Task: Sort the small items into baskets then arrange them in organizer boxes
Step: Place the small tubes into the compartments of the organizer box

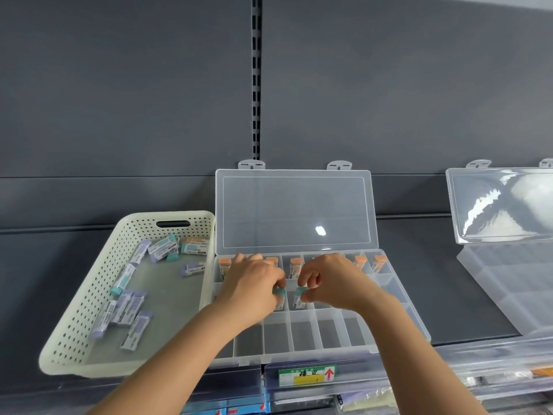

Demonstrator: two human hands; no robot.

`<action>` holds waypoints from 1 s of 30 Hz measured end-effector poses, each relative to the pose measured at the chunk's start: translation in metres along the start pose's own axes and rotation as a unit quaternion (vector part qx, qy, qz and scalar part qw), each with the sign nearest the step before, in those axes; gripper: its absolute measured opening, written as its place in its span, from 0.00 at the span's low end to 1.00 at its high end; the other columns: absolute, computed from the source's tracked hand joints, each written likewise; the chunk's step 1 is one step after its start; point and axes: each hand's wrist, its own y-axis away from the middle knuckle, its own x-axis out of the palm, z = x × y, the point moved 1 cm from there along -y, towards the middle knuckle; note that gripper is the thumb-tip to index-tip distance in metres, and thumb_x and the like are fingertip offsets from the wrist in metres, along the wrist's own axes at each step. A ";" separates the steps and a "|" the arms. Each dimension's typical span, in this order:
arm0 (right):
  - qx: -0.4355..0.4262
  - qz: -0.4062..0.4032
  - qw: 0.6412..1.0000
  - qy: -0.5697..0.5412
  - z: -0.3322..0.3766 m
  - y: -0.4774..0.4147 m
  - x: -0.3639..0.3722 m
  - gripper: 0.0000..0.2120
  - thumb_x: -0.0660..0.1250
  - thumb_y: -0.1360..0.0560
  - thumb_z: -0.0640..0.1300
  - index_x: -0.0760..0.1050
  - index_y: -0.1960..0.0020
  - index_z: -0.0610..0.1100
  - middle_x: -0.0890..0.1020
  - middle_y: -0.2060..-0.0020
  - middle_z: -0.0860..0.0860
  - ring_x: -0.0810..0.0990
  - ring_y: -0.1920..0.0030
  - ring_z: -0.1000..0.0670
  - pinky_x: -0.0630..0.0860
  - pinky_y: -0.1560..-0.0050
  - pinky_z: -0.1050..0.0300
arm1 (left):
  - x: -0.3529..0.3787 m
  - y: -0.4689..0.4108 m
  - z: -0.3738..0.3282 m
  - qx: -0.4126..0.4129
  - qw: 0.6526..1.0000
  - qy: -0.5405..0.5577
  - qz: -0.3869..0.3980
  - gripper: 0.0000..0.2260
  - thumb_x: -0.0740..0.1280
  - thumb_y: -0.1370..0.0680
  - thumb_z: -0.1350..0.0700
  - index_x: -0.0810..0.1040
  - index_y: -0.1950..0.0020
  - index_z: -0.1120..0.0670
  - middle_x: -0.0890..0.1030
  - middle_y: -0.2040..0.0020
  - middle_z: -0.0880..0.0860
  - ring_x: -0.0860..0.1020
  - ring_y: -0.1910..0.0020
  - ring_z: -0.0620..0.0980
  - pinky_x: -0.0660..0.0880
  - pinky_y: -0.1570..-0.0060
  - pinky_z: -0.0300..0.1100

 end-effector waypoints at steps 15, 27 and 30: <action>-0.093 -0.077 0.993 -0.014 0.058 -0.025 -0.009 0.06 0.70 0.27 0.47 0.83 0.53 0.47 0.84 0.58 0.52 0.80 0.57 0.51 0.78 0.52 0.55 | -0.039 0.009 0.050 -0.085 0.989 0.071 -0.094 0.04 0.68 0.26 0.51 0.83 0.57 0.48 0.79 0.61 0.45 0.74 0.57 0.47 0.71 0.55 0.43; -0.193 -0.069 0.955 0.217 0.154 -0.120 0.030 0.10 0.63 0.23 0.49 0.80 0.45 0.50 0.80 0.48 0.52 0.70 0.41 0.46 0.66 0.41 0.54 | -0.027 0.036 0.164 -0.262 0.964 -0.037 -0.026 0.17 0.61 0.25 0.67 0.77 0.38 0.55 0.77 0.44 0.52 0.74 0.45 0.52 0.71 0.51 0.42; -0.172 -0.042 0.934 0.310 0.166 -0.141 0.043 0.10 0.63 0.24 0.46 0.78 0.45 0.49 0.80 0.48 0.51 0.70 0.42 0.46 0.64 0.42 0.54 | -0.020 0.033 0.181 -0.276 0.960 -0.021 -0.038 0.26 0.59 0.27 0.73 0.71 0.32 0.56 0.75 0.37 0.53 0.74 0.40 0.53 0.71 0.45 0.44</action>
